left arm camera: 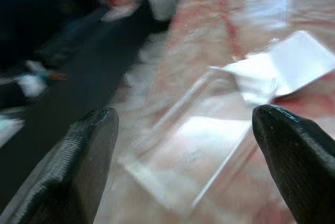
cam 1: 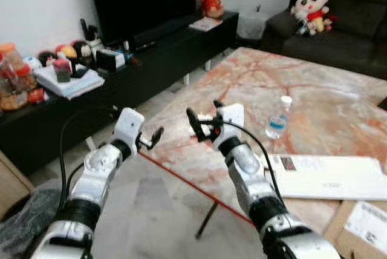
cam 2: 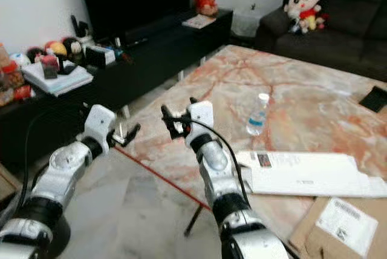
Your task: Picking trash to rubbish bin
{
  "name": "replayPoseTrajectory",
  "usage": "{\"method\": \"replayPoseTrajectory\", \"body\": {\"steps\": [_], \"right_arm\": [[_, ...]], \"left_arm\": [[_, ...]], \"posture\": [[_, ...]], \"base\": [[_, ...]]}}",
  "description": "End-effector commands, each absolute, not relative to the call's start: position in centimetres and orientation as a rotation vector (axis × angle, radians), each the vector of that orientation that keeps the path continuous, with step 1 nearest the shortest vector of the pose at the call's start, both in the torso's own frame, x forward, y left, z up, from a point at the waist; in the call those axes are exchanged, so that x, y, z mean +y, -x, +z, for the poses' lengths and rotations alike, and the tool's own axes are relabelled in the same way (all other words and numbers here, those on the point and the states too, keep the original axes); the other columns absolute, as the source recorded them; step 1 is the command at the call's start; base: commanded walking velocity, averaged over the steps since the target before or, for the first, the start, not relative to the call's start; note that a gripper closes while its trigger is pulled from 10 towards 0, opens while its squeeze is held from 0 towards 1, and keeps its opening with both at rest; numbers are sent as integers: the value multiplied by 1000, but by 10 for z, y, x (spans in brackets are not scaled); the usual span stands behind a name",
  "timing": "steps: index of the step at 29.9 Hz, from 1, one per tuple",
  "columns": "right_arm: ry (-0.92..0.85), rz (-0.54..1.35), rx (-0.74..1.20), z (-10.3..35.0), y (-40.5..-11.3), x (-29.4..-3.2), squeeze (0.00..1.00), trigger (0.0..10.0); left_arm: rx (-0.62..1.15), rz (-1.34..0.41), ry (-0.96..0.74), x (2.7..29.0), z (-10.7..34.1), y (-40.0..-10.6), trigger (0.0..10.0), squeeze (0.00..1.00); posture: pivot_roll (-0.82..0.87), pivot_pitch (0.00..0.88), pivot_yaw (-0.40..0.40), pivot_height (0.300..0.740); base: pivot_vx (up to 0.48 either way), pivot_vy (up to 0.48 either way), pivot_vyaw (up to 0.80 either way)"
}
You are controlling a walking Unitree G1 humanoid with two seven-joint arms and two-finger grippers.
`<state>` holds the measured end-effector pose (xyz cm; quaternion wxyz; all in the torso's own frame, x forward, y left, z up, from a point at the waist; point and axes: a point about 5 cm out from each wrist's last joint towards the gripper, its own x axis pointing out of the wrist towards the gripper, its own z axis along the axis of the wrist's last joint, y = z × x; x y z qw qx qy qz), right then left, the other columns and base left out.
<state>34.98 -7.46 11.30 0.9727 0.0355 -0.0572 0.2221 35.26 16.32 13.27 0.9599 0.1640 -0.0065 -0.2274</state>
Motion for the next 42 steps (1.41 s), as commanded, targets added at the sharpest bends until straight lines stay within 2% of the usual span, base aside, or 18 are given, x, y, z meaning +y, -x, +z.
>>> {"method": "replayPoseTrajectory", "body": {"steps": [1, 11, 22, 28, 42], "right_arm": [[-78, 472, -118, 115, -349, -67, 0, 10000], [-79, 477, -112, 113, -347, -66, 0, 10000], [-102, 471, -111, 113, -348, -66, 0, 10000], [-111, 476, -109, 114, -348, -65, 0, 10000], [-110, 479, -117, 115, -348, -65, 0, 10000]], "left_arm": [[50, -421, -365, 175, 120, -349, 10000, 0], [-46, -314, -242, 165, 134, -357, 10000, 0], [-56, -300, -246, 167, 134, -355, 10000, 0], [-66, -287, -245, 169, 137, -356, 10000, 0], [-73, -301, -247, 166, 138, -355, 10000, 0]], "posture": [[56, 0, 10, 740], [55, 0, 8, 740], [57, 0, 14, 740], [58, 0, 14, 740], [57, 0, 14, 740]], "base": [[0, 0, 0], [0, 0, 0], [247, 0, 0], [271, 0, -677], [279, 0, 0]]}}
